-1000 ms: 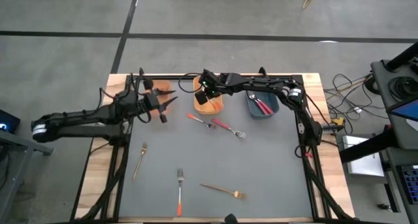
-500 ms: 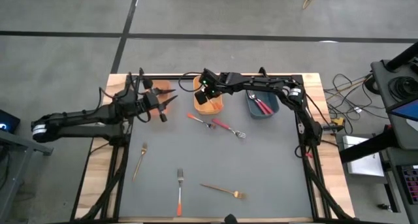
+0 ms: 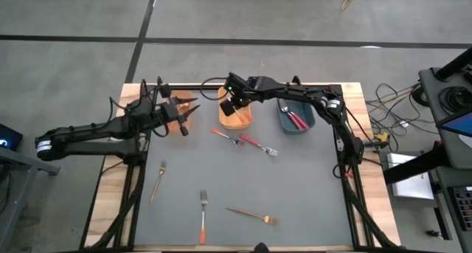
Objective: Sort silverware by color (type)
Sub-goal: Put the orange fork into the yellow bin
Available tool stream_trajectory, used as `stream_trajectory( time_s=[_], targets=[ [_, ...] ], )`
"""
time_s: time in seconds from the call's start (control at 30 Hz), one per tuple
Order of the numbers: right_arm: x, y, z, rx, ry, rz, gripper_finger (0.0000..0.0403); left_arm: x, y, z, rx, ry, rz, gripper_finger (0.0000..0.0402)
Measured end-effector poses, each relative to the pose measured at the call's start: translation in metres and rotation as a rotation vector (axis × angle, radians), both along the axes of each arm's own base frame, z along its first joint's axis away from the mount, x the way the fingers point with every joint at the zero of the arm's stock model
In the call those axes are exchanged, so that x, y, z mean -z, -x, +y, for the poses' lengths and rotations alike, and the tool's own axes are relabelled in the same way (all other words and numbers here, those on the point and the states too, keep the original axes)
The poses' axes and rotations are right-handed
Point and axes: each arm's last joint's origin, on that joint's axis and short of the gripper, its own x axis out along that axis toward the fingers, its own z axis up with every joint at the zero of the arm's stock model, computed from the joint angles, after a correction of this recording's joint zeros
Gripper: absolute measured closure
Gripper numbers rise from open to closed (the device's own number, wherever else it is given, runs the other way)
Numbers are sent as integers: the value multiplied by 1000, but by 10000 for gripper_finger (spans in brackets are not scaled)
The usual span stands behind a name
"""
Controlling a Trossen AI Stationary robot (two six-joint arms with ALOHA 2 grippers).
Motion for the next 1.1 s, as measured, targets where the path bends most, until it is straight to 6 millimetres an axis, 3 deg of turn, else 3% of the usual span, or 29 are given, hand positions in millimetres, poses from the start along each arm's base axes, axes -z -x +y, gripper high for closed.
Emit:
stream_trajectory(
  time_s=[0.57, 1.1],
  targets=[
    [4, 2, 0, 32, -40, 12, 385, -8, -11, 23, -119, -257, -13, 310],
    [4, 3, -6, 46, -34, -3, 385, 5, -25, 67, -212, -267, -81, 310]
  ],
)
